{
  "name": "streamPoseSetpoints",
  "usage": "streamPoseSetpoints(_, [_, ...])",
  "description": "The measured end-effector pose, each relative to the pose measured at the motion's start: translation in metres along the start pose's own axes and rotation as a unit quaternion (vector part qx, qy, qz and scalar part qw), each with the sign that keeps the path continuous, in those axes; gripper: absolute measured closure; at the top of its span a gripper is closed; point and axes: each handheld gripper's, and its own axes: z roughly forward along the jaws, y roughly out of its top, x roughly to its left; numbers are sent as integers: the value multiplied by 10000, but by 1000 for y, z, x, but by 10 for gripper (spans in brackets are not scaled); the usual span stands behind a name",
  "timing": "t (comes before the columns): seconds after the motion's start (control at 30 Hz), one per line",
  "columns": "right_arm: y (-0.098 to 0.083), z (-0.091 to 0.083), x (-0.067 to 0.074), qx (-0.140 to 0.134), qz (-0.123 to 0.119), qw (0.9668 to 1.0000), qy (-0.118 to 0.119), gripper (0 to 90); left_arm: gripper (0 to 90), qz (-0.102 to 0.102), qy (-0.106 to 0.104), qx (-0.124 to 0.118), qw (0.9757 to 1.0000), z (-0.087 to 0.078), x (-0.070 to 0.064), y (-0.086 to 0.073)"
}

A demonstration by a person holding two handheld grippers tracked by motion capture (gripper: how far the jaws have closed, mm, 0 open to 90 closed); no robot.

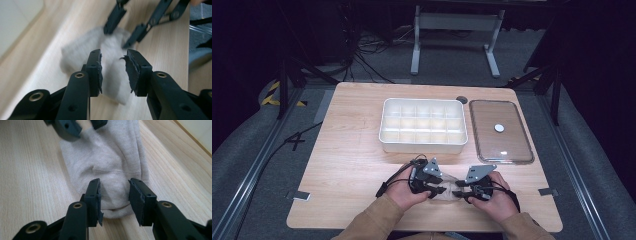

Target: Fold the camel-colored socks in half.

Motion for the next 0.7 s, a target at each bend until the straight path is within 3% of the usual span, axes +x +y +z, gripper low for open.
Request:
streamPoseSetpoints(0.07, [1, 0, 1, 2, -33, 10000, -20, 615, 625, 70, 194, -84, 9998, 4, 5, 2])
streamPoseSetpoints(0.1, [1, 0, 1, 2, -33, 10000, -20, 615, 622, 70, 194, -84, 9998, 4, 5, 2])
streamPoseSetpoints(0.2, [1, 0, 1, -5, -47, 10000, -29, 619, 660, -3, 292, 90, 9995, 12, 13, -2])
streamPoseSetpoints(0.37, [1, -1, 2, -12, -103, 9999, -34, 646, 751, -279, 334, 267, 9987, 15, 19, -6])
streamPoseSetpoints(0.5, [0, -2, 2, -3, -130, 9999, -75, 682, 811, -322, 362, 364, 9982, 15, 21, -8])
streamPoseSetpoints(0.6, [-1, -4, 1, 33, -54, 10000, -45, 728, 842, -476, 292, 498, 9972, 17, 22, -11])
streamPoseSetpoints(0.7, [-1, -4, 1, 68, -44, 10000, -44, 771, 853, -444, 302, 563, 9970, 18, 22, -11])
